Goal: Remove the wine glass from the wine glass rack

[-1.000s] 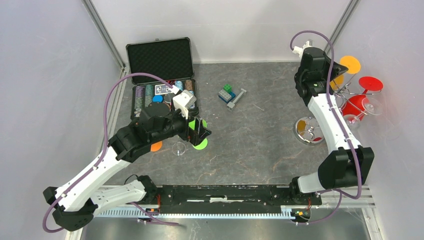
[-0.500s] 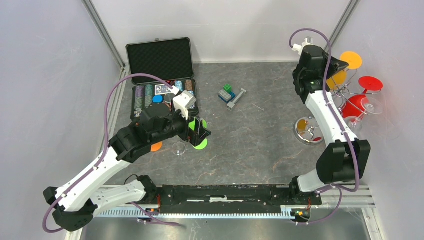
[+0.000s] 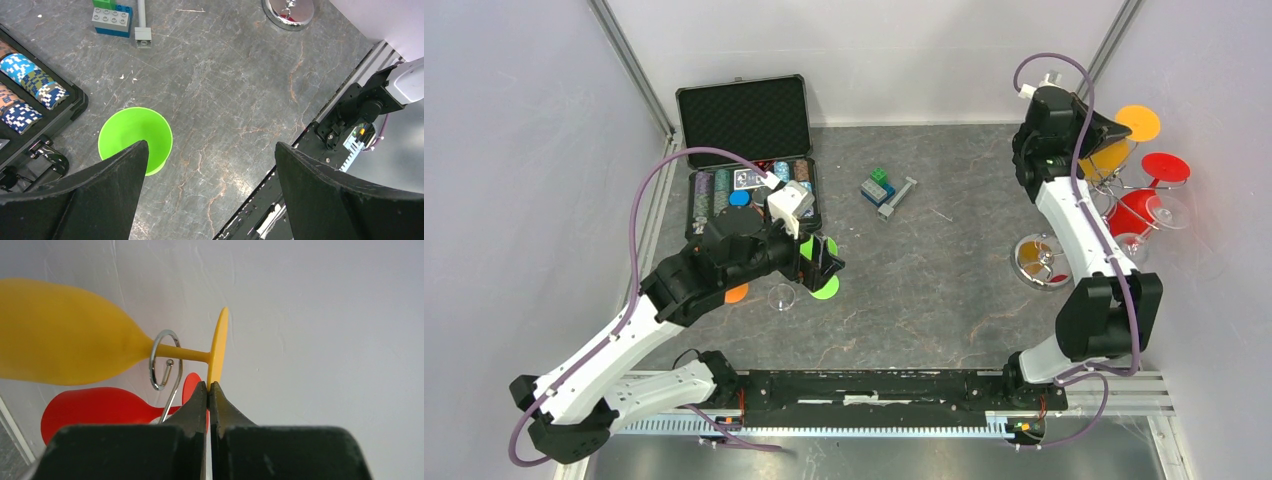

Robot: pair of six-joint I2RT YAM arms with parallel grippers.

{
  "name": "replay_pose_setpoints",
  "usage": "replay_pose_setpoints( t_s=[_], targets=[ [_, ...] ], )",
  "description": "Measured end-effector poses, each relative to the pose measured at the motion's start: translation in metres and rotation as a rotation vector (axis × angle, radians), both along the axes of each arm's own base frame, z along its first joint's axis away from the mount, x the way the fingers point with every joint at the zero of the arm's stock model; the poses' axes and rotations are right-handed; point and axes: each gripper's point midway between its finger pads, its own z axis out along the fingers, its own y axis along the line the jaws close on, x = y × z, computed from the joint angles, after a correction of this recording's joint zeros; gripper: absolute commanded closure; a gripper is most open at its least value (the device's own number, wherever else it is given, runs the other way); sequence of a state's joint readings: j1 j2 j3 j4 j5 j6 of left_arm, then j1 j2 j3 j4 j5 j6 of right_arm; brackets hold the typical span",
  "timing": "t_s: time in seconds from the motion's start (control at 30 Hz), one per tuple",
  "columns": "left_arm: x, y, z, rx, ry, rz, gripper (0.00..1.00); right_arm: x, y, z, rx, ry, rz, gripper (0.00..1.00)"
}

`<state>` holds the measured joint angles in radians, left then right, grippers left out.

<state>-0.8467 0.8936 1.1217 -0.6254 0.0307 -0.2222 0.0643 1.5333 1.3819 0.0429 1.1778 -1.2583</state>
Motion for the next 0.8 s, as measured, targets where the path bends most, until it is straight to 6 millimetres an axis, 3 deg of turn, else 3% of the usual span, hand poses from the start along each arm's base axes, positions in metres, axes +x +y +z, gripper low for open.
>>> replay_pose_setpoints(
  t_s=[0.33,0.8],
  targets=[
    [-0.001,0.002,0.004,-0.009,-0.01,0.003,0.0,-0.023,-0.003,0.012,0.024,-0.009,0.009,1.0],
    [-0.001,0.002,0.004,-0.009,-0.01,0.004,0.0,-0.015,0.021,-0.007,0.101,0.044,0.139,1.0]
  ],
)
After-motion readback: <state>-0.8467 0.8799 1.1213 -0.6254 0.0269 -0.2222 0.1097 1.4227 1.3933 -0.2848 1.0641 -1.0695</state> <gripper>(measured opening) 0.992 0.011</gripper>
